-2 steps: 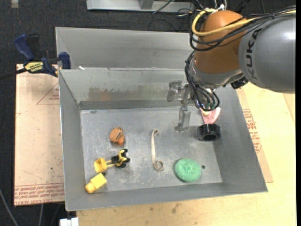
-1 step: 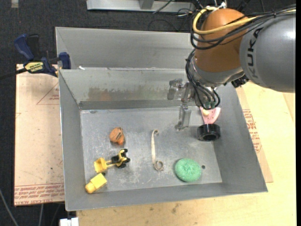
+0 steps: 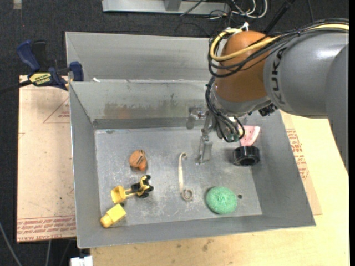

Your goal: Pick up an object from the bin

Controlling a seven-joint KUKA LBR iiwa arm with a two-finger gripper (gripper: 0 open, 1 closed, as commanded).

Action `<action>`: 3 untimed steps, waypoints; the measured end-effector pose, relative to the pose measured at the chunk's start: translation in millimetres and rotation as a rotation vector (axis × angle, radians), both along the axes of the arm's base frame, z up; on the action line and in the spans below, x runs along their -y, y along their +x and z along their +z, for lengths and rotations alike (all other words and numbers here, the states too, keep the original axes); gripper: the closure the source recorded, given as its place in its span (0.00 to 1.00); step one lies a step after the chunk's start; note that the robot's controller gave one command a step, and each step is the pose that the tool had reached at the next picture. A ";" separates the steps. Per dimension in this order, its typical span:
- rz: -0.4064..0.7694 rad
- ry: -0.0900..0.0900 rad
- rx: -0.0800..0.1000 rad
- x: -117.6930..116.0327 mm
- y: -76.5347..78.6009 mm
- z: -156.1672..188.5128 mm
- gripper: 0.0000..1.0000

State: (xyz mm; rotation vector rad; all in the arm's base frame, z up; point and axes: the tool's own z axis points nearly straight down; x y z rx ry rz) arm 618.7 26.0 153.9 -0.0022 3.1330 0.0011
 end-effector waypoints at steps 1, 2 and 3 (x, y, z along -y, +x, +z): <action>-0.102 0.001 -0.009 -33.3 -50.1 -41.9 0.00; -0.018 0.000 -0.015 -58.1 -49.9 -48.2 0.00; 0.028 0.001 -0.002 -81.8 -43.1 -71.7 0.00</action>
Offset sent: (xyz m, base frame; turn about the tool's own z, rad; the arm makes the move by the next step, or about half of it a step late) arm 0.0036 0.0832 -0.0502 -0.1572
